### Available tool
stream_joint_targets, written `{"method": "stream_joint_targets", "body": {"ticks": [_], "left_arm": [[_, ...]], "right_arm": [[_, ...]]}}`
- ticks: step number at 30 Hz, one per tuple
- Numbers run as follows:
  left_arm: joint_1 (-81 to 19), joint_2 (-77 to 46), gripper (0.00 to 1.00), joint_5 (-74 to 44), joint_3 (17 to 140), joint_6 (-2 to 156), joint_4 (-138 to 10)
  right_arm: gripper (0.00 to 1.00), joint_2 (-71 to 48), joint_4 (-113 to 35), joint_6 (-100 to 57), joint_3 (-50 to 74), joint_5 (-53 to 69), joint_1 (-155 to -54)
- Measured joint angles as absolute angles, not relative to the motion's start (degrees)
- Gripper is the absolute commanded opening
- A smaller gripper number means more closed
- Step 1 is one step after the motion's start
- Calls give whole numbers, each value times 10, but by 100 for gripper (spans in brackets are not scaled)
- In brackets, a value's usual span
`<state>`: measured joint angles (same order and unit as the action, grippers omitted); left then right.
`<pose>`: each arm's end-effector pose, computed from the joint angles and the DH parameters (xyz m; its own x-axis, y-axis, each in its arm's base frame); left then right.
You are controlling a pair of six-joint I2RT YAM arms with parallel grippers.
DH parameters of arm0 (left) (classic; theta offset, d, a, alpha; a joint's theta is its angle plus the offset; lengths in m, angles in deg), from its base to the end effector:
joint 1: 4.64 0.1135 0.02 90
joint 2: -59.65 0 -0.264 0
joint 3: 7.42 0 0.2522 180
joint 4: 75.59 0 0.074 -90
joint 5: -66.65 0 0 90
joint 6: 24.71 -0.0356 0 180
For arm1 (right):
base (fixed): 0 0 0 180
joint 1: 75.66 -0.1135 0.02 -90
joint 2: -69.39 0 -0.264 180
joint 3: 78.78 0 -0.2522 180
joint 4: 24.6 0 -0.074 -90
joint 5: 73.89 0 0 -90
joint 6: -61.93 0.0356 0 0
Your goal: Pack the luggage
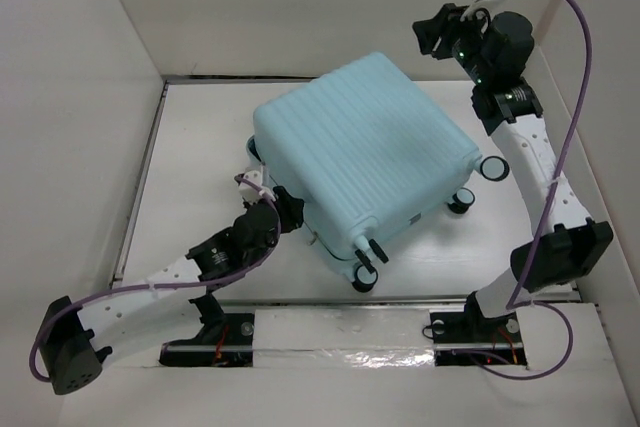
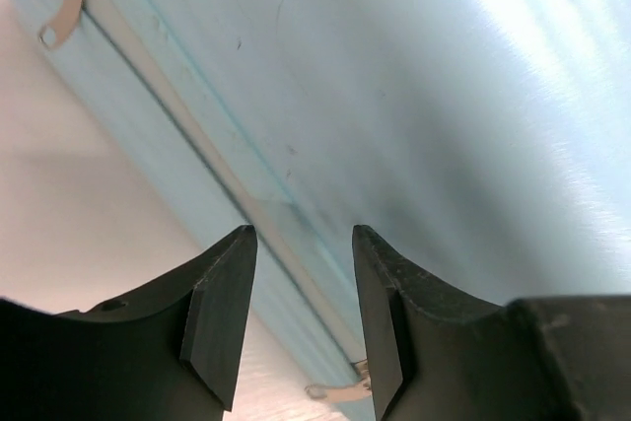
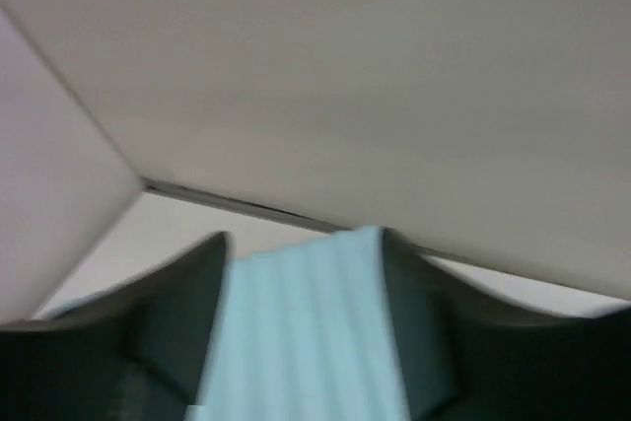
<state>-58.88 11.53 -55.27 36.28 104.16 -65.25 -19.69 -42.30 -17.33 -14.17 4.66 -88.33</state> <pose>0.1298 -0.1480 0.2641 -0.3606 -0.4107 -0.8374 0.2102 0.8390 -0.5020 0.3394 0.0836 0.5055 0.0678 0.2024 -0.9769 -0.4266 0.8911 0.1551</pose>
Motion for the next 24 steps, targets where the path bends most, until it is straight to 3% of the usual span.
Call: {"method": "stream_joint_targets", "body": {"ticks": [2, 5, 11, 18, 24], "left_arm": [[-589, 130, 40, -553, 363, 1043, -656], [-587, 151, 41, -562, 373, 1037, -678], [-520, 97, 46, -551, 500, 996, -792], [-292, -48, 53, -414, 625, 1014, -866], [-155, -184, 54, -323, 633, 1060, -867]], "right_arm": [[0, -197, -435, -178, -114, 49, -872], [0, -128, -426, -170, 36, 70, -879], [0, 178, -410, -117, 391, 175, -995], [0, 372, -453, -82, 521, 311, -1012], [0, 355, -476, -55, 572, 370, -975]]}}
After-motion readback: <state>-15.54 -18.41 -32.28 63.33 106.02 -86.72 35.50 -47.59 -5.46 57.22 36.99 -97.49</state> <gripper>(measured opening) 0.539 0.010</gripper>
